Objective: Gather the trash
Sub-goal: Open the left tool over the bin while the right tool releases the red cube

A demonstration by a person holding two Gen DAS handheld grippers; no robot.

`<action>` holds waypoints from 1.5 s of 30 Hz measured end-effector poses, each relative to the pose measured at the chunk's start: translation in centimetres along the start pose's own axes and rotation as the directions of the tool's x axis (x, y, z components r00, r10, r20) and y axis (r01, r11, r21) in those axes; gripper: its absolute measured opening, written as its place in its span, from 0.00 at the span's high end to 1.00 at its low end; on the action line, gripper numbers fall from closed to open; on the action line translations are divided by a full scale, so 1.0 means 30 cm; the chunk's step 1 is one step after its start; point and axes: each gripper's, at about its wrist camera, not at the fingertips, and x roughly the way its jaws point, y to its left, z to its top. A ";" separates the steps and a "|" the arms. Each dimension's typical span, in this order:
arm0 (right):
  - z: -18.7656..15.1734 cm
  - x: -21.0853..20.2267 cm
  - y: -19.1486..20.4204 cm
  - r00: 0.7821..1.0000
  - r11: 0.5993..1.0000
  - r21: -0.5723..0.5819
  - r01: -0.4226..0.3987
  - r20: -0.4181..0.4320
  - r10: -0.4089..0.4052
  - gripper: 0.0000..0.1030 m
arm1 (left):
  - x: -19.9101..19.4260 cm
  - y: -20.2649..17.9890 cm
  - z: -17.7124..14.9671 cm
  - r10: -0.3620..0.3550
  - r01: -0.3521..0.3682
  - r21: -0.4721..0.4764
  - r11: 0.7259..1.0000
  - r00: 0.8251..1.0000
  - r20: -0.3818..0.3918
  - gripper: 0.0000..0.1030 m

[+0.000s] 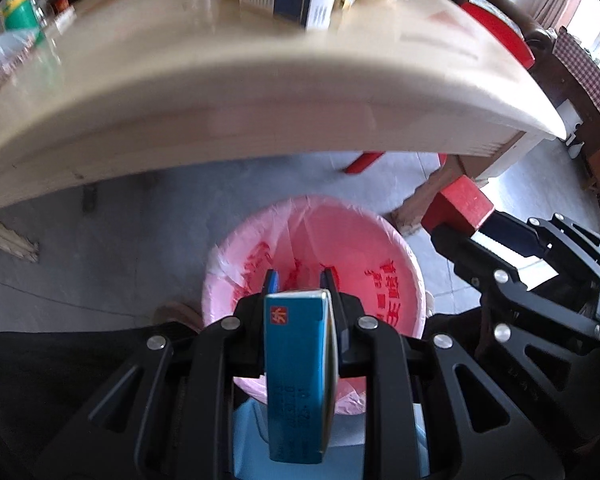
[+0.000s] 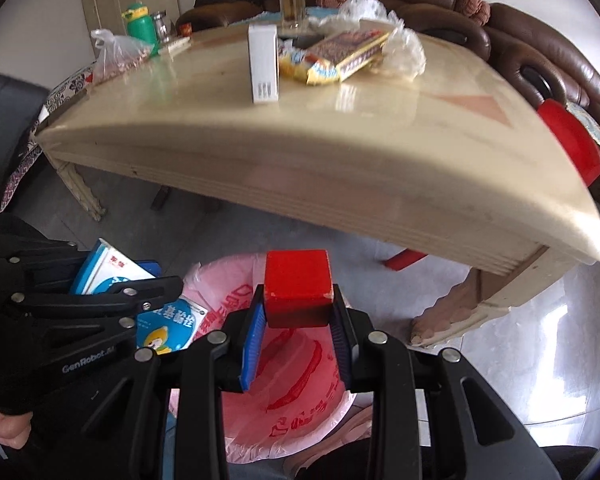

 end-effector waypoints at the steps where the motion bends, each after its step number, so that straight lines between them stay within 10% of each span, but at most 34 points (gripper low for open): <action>1: -0.001 0.010 0.002 1.000 1.000 -0.002 -0.003 -0.006 0.003 0.71 | 0.018 0.005 0.002 -0.011 0.011 -0.011 1.000 1.000 -0.016 0.78; 39: -0.139 0.486 -0.032 0.909 0.987 0.030 -0.156 -0.386 0.155 0.69 | 0.477 0.057 -0.014 0.044 -0.060 -0.031 0.998 0.926 -0.374 0.78; 45: -0.136 0.500 -0.055 0.912 0.991 0.046 -0.123 -0.388 0.131 0.49 | 0.478 0.077 -0.004 0.169 -0.180 0.002 0.984 0.916 -0.364 0.51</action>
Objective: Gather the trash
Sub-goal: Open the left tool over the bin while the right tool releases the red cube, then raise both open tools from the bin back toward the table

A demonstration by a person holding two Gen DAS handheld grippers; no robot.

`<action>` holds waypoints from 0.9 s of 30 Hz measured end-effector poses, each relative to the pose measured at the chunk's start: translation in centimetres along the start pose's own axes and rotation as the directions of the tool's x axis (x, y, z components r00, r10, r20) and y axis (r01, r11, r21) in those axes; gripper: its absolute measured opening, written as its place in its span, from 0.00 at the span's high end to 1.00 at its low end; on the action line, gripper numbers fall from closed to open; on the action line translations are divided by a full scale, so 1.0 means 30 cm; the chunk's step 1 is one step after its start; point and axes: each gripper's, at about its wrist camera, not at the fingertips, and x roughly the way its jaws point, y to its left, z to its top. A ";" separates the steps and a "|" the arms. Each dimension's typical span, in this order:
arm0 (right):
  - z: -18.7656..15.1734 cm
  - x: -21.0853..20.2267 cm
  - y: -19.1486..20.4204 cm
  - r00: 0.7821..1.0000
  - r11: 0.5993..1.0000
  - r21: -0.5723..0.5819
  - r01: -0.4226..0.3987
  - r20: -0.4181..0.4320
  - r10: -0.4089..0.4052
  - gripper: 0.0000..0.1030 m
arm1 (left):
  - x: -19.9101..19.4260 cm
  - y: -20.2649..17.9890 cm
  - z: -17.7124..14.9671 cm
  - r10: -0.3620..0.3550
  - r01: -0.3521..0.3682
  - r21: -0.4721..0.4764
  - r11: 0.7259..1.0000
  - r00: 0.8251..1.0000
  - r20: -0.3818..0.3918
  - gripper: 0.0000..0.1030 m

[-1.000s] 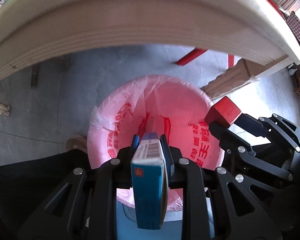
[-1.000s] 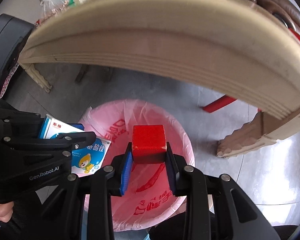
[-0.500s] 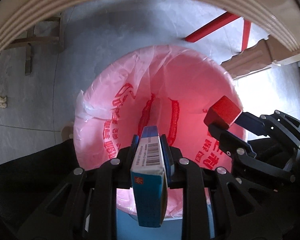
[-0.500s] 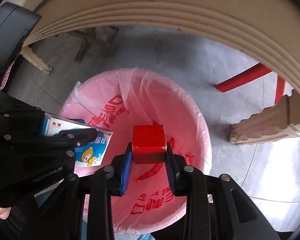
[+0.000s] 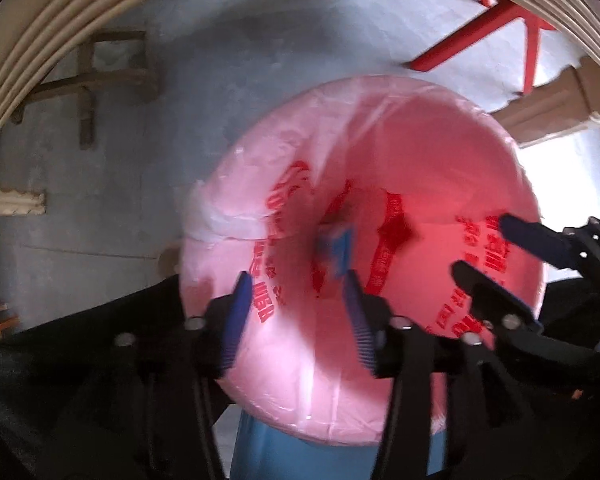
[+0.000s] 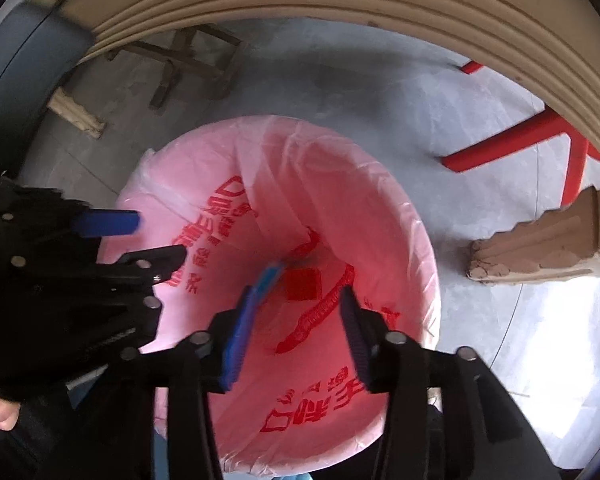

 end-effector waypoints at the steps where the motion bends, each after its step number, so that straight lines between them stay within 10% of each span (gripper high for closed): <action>1: 0.001 -0.002 -0.010 1.000 1.000 0.018 -0.011 0.002 0.011 0.46 | 0.001 0.008 0.002 -0.003 0.003 -0.011 1.000 1.000 -0.002 0.49; 27: 0.000 -0.074 -0.045 0.998 0.993 0.112 -0.034 0.063 0.027 0.35 | -0.066 0.018 -0.019 -0.015 0.017 -0.036 0.999 0.998 0.058 0.35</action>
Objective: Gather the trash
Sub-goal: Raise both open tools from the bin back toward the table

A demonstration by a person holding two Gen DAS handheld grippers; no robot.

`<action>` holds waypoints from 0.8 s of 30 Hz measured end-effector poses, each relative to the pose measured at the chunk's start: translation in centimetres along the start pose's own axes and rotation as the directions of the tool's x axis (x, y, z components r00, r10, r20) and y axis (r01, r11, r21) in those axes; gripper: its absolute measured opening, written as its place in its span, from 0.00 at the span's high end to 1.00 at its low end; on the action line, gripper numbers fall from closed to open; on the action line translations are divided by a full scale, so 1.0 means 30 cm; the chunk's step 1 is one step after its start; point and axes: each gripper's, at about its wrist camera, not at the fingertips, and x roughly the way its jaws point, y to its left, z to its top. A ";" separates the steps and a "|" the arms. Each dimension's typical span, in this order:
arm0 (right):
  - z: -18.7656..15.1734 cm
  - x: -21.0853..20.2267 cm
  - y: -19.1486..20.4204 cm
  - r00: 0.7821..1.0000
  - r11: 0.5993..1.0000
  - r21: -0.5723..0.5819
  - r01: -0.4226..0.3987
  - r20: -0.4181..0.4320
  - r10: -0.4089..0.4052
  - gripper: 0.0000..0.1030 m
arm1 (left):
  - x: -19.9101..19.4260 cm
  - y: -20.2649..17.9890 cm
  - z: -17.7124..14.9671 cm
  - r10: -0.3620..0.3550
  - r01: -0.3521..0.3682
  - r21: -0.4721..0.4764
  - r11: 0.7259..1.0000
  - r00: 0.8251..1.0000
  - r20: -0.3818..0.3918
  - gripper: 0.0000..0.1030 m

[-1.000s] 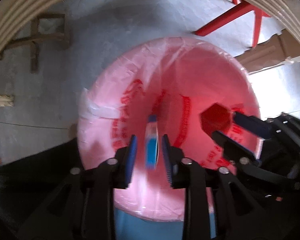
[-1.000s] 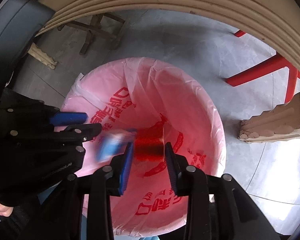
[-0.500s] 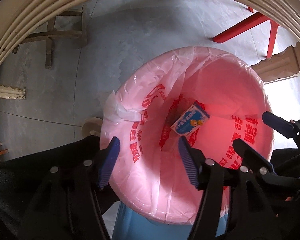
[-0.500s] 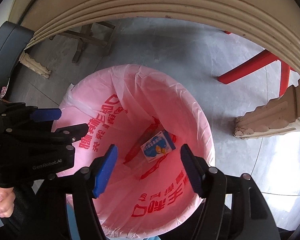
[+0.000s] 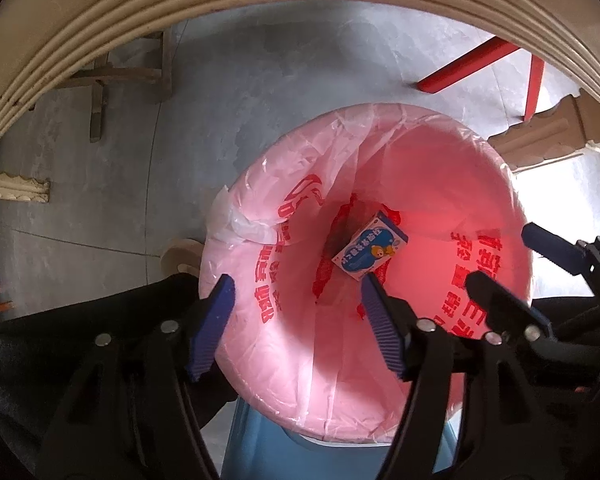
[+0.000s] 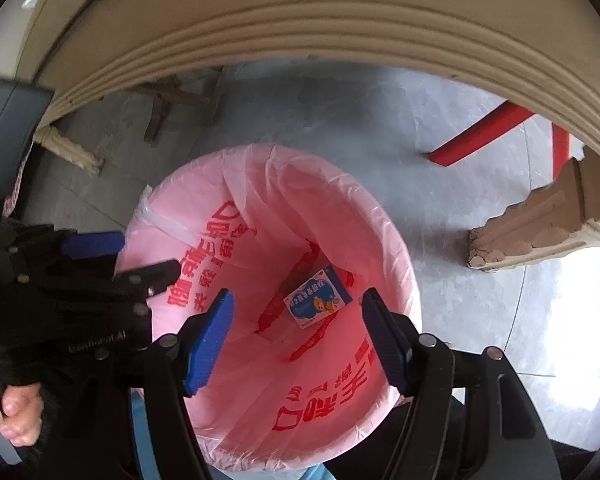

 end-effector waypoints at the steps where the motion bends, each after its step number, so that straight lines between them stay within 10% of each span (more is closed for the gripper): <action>1: 0.000 -0.013 -0.004 1.000 1.000 0.008 -0.001 0.012 0.001 0.34 | -0.007 -0.001 -0.002 0.000 0.000 0.000 1.000 1.000 0.009 0.34; 14: -0.051 -0.343 0.077 0.956 0.999 -0.007 0.048 0.290 -0.044 0.17 | -0.306 0.043 -0.115 -0.025 0.025 0.000 1.000 0.979 0.202 0.27; 24: -0.060 -0.782 0.174 0.837 0.998 -0.051 0.047 0.547 -0.012 0.07 | -0.833 0.100 -0.188 -0.036 0.020 0.037 0.999 0.871 0.490 0.20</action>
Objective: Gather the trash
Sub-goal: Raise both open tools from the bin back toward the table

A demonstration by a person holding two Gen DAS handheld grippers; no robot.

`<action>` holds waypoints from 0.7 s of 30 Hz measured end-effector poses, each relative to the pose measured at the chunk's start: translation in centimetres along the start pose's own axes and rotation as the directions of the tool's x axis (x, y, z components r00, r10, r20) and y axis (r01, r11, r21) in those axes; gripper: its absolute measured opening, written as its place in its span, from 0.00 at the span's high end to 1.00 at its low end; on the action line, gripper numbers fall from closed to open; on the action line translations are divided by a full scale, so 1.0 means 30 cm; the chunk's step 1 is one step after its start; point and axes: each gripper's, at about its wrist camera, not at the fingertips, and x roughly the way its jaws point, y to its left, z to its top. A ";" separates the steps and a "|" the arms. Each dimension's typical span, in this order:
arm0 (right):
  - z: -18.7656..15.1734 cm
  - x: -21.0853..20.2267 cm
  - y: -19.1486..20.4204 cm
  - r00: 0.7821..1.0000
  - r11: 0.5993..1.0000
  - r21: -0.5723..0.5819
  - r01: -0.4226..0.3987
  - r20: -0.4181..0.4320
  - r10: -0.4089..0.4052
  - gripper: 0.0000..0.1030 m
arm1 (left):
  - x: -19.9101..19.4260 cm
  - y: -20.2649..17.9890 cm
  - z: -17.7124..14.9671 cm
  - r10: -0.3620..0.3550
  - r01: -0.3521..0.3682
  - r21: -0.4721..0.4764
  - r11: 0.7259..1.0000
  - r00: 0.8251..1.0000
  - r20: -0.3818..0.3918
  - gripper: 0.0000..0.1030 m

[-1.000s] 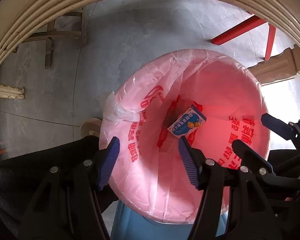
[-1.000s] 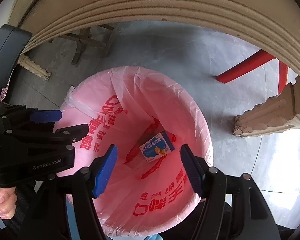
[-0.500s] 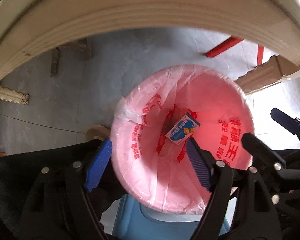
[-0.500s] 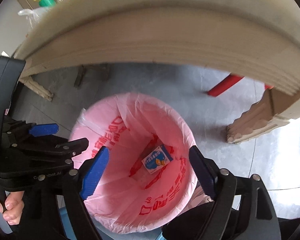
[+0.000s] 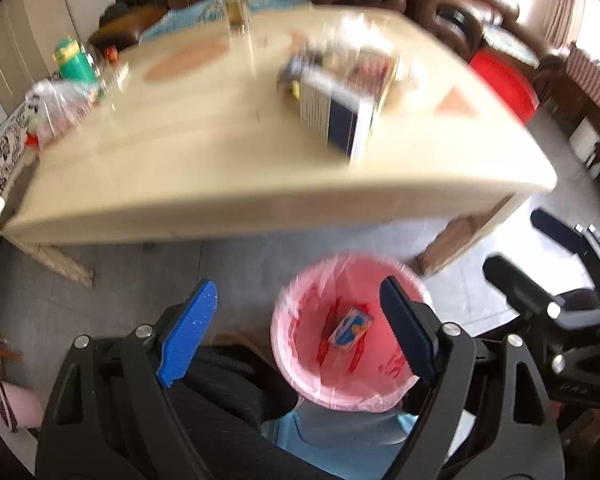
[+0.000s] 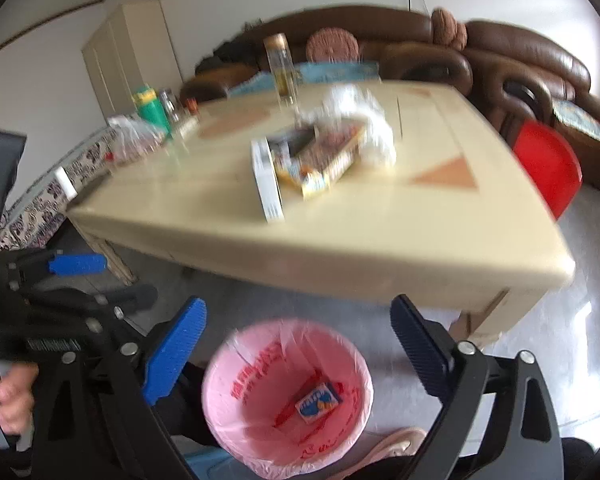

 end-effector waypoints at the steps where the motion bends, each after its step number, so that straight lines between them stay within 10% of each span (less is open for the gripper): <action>1: 0.022 -0.036 0.002 1.000 1.000 -0.005 0.003 0.026 -0.002 0.07 | -0.026 0.006 0.015 -0.002 0.002 -0.003 1.000 1.000 0.009 0.20; 21: 0.431 -0.315 -0.184 0.959 0.997 0.063 -0.042 0.283 0.023 0.07 | -0.267 0.093 0.414 -0.073 0.090 -0.185 0.979 0.993 0.096 0.19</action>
